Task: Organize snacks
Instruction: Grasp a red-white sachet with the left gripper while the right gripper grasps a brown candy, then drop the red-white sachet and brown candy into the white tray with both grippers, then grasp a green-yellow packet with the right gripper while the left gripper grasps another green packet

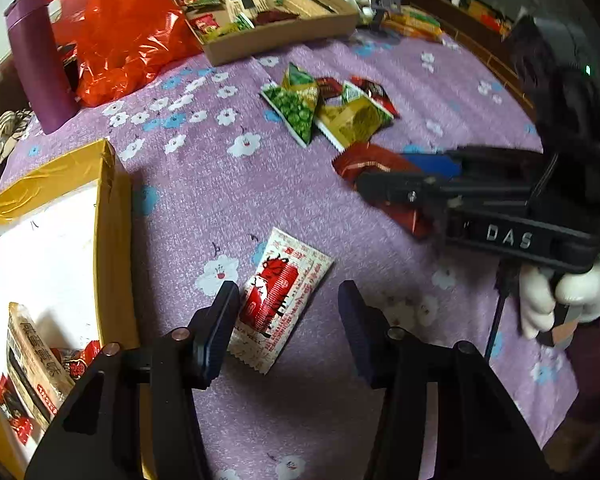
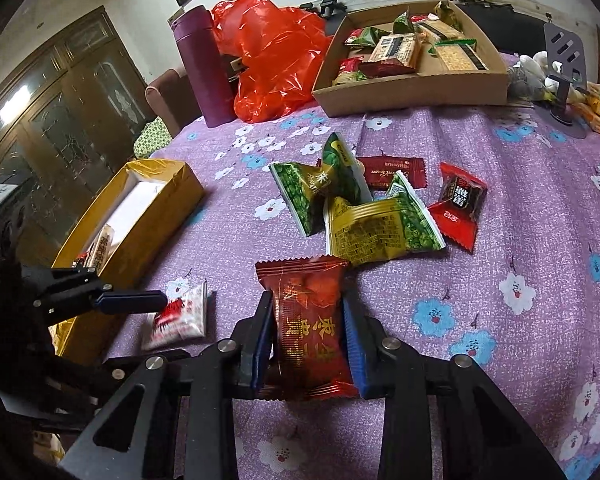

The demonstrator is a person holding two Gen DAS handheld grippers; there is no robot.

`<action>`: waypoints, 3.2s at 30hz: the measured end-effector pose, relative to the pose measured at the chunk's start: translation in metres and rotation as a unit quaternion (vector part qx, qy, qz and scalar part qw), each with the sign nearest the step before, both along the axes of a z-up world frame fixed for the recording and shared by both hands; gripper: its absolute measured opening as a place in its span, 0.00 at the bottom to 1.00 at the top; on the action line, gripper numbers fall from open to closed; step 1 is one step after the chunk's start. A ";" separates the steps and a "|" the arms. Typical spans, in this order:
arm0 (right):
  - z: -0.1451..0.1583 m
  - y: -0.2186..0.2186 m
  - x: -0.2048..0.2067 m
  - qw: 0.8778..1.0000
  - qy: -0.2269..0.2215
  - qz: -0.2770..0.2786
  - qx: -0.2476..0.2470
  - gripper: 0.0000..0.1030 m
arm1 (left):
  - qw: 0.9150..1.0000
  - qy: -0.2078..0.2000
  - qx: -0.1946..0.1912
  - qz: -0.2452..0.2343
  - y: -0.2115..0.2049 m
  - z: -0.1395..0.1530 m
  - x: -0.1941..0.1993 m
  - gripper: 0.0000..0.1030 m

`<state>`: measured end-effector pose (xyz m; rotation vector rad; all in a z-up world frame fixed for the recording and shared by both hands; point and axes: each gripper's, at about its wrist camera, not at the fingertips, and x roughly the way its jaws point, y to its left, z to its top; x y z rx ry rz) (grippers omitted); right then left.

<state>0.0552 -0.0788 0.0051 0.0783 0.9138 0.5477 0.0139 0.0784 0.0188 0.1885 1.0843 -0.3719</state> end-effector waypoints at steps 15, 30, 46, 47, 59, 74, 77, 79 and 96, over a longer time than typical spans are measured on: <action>0.001 0.002 -0.004 1.000 -0.011 -0.005 -0.010 0.32 | 0.999 -0.029 0.008 0.020 -0.014 -0.008 0.001 0.27; 0.008 -0.001 -0.007 0.999 -0.040 -0.027 -0.015 0.32 | 0.983 -0.077 -0.122 0.116 0.046 0.038 -0.047 0.27; 0.053 0.047 -0.039 0.997 -0.072 0.002 0.005 0.31 | 0.935 -0.139 -0.158 0.287 0.213 0.058 -0.096 0.27; 0.060 0.060 -0.041 0.997 -0.072 0.017 0.005 0.31 | 0.934 -0.138 -0.158 0.291 0.219 0.055 -0.096 0.27; 0.056 0.189 -0.044 0.995 -0.025 0.098 -0.016 0.31 | 0.926 -0.105 -0.178 0.315 0.263 0.028 -0.089 0.27; 0.033 0.239 -0.016 0.995 -0.009 0.092 -0.033 0.34 | 0.905 -0.104 -0.256 0.324 0.267 0.037 -0.114 0.72; 0.041 0.232 -0.023 0.995 -0.025 0.092 -0.032 0.34 | 0.900 -0.094 -0.286 0.314 0.259 0.038 -0.116 0.72; 0.048 0.220 -0.026 0.995 -0.036 0.088 -0.032 0.37 | 0.901 -0.089 -0.293 0.307 0.250 0.039 -0.117 0.72; 0.044 0.001 0.076 0.989 -0.002 -0.150 -0.011 0.40 | 0.936 -0.060 -0.276 0.210 0.157 0.051 -0.115 0.72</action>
